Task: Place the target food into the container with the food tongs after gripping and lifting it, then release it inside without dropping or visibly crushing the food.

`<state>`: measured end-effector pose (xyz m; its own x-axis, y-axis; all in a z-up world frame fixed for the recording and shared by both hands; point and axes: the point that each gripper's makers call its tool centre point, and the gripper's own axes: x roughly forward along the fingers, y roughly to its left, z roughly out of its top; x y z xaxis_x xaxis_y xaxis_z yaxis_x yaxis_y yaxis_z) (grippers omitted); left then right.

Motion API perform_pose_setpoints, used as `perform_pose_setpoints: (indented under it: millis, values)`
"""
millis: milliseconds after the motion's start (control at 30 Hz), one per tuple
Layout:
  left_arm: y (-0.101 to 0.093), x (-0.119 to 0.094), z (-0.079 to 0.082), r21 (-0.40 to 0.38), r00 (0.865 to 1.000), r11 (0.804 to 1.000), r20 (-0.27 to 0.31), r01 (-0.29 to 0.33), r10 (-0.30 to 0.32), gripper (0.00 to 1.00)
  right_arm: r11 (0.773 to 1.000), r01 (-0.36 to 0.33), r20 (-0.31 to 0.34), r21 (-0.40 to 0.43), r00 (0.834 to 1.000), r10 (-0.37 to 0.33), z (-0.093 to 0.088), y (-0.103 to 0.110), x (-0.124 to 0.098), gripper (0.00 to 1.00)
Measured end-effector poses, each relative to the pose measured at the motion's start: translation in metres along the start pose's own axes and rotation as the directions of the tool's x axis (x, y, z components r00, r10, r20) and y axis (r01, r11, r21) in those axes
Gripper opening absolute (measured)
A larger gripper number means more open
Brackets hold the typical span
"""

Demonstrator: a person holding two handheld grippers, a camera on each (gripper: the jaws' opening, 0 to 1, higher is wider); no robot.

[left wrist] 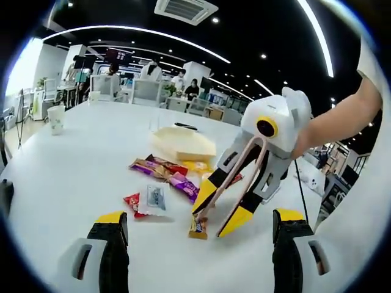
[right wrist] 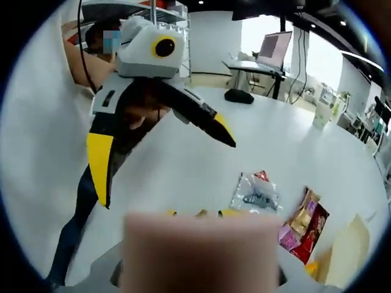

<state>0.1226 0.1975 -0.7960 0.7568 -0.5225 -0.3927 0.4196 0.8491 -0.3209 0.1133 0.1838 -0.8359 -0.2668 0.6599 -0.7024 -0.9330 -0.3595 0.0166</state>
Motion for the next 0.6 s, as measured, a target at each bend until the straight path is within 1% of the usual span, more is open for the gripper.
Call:
perform_pose_setpoints:
  millis: [133,233,333,367,400,467,500,533,567,600]
  values:
    - [0.005,-0.001,0.003,-0.020,1.000,1.000,0.019,-0.024,0.024,0.99,1.000,0.002,0.006,0.015,1.000,-0.002,0.000,-0.007,0.002,0.26]
    - [0.007,-0.002,0.002,-0.032,0.999,0.999,0.021,-0.034,0.035,0.99,0.999,0.021,0.009,0.035,1.000,-0.022,-0.001,-0.012,0.002,0.26]
    - [0.007,-0.002,-0.001,-0.039,0.999,0.999,0.017,-0.033,0.034,0.99,0.998,0.047,-0.004,0.037,0.999,-0.047,-0.004,-0.013,0.001,0.26]
    - [0.006,-0.001,-0.001,-0.039,0.999,0.999,0.015,-0.031,0.032,0.99,0.996,0.063,-0.007,0.058,0.998,-0.062,-0.006,-0.012,0.000,0.26]
    - [0.005,-0.001,-0.001,-0.039,0.999,0.999,0.013,-0.029,0.029,0.99,0.993,0.088,-0.030,0.082,0.996,-0.085,-0.009,-0.014,-0.001,0.26]
    - [0.005,0.000,-0.001,-0.035,1.000,0.999,0.008,-0.024,0.024,0.99,0.990,0.114,-0.029,0.086,0.993,-0.112,-0.009,-0.015,-0.003,0.27]
    - [0.005,0.000,-0.001,-0.034,1.000,0.999,0.006,-0.022,0.022,0.99,0.983,0.138,-0.027,0.120,0.990,-0.136,-0.010,-0.016,-0.004,0.27]
    - [0.004,0.000,0.001,-0.031,1.000,0.999,0.009,-0.018,0.018,0.99,0.980,0.156,-0.032,0.125,0.988,-0.154,-0.012,-0.017,-0.008,0.27]
    - [0.004,0.001,0.003,-0.030,1.000,0.999,0.018,-0.014,0.015,0.99,0.978,0.157,-0.010,0.136,0.988,-0.157,-0.010,-0.016,-0.011,0.27]
    - [0.004,0.001,0.004,-0.031,1.000,0.999,0.022,-0.012,0.012,0.99,0.977,0.156,-0.006,0.143,0.988,-0.157,-0.010,-0.016,-0.012,0.27]
